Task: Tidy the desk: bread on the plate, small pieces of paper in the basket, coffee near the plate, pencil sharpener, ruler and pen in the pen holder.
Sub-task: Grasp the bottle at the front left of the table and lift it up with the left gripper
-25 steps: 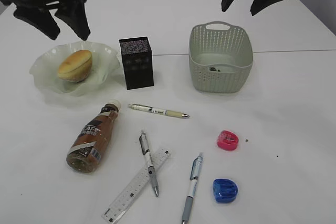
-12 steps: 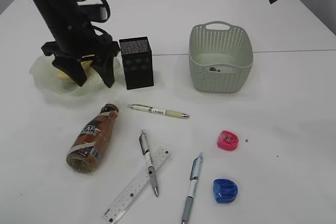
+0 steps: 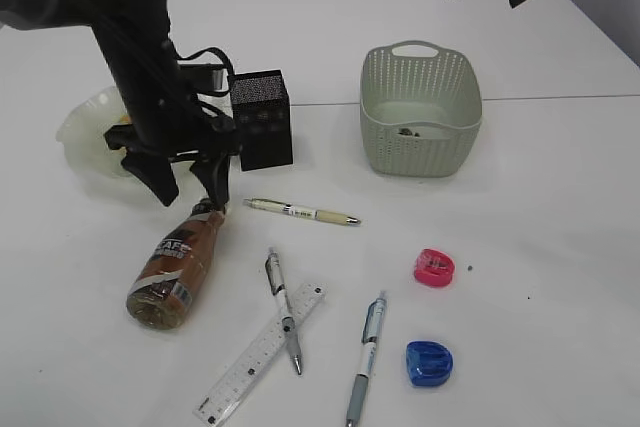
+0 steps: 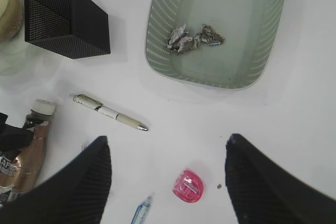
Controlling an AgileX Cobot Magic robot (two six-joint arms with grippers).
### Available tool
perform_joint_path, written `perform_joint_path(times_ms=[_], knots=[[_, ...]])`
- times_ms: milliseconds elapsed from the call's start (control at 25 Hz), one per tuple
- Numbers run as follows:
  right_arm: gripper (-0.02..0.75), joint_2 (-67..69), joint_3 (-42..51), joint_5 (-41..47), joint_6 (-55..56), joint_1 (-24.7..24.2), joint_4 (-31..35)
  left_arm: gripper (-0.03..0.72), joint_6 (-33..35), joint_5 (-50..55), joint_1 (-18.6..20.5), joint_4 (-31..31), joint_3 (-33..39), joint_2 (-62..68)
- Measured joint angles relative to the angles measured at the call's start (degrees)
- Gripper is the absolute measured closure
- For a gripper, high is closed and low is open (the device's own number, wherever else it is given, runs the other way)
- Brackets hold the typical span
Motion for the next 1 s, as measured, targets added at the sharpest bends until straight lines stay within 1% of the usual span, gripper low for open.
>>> perform_joint_path(times_ms=[1000], knots=[[0.239,0.0,0.0,0.0,-0.5,0.0,0.0,0.166,0.0,-0.7,0.0,0.7,-0.1,6.0]])
